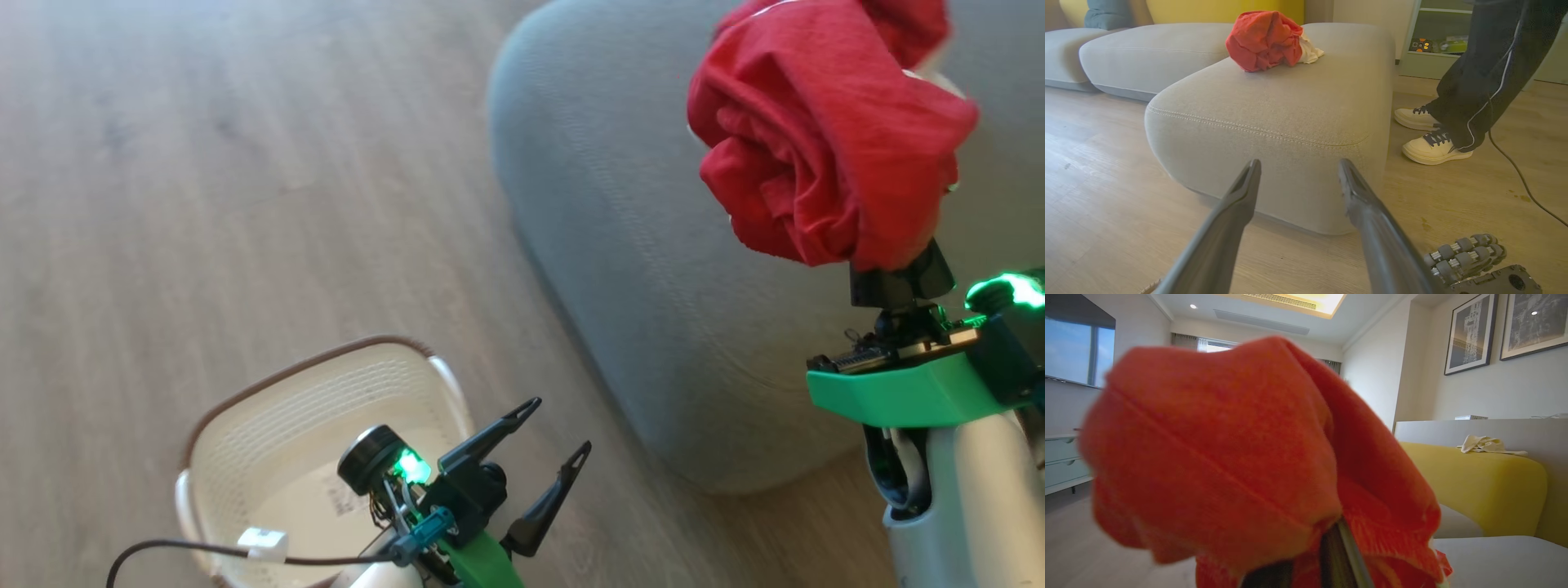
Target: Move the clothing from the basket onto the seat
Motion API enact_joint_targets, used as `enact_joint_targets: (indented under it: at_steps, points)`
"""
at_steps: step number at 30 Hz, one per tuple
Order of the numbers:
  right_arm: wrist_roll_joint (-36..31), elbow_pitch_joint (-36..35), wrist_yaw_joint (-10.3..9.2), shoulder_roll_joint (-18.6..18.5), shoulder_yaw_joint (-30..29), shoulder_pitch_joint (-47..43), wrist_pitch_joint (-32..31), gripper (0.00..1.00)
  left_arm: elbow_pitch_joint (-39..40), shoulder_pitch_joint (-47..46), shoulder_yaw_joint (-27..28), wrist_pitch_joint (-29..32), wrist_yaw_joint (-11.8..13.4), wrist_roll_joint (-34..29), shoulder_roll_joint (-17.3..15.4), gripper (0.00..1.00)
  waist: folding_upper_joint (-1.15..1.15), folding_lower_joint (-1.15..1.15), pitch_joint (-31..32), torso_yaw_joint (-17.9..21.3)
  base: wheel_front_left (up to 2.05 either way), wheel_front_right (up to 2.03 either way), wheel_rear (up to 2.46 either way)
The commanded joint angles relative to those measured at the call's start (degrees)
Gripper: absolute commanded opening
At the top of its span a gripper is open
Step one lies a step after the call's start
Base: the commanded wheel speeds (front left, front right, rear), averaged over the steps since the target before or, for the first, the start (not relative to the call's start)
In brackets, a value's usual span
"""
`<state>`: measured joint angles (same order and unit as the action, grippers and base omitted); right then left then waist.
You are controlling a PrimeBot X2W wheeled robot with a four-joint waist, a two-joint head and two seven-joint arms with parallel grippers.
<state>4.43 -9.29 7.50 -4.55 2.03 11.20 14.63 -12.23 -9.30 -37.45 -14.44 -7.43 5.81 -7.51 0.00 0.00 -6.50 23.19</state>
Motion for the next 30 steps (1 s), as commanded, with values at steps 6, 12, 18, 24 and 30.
enact_joint_targets:
  at_steps: [6, 12, 18, 24, 30]
  points:
    - [-1.0, -2.0, -0.01, 0.3, -0.4, 1.5, 0.4, 0.0, 2.0, -1.9, 0.1, -0.6, -0.1, 0.1, 0.3, 1.0, 0.0, 0.0, 0.1, 6.7, 0.0, 0.0, 0.0]
    - [-1.6, -3.8, -0.01, 0.4, -4.3, -0.4, 0.4, 0.0, 1.5, -3.6, -2.9, -0.6, -0.1, 1.2, 0.5, 1.0, 0.0, 0.0, 0.1, 7.0, 0.0, 0.0, 0.0]
    - [-1.9, -5.3, -0.01, 0.8, -6.9, -1.7, 0.4, 0.0, 0.9, -4.5, -5.2, -0.6, -0.1, 2.2, 0.4, 1.0, 0.0, 0.0, 0.1, 7.2, 0.0, 0.0, 0.0]
    - [-1.9, -5.8, -0.01, 1.1, -8.2, -2.2, 0.4, 0.0, 0.5, -5.2, -6.0, -0.6, -0.1, 2.7, 0.3, 1.0, 0.0, 0.0, 0.1, 7.4, 0.0, 0.0, 0.0]
    - [-1.9, -5.8, -0.01, 1.2, -8.8, -2.5, 0.4, 0.0, 0.5, -5.0, -5.9, -0.6, -0.1, 2.7, 0.2, 1.0, 0.0, 0.0, 0.2, 7.4, 0.0, 0.0, 0.0]
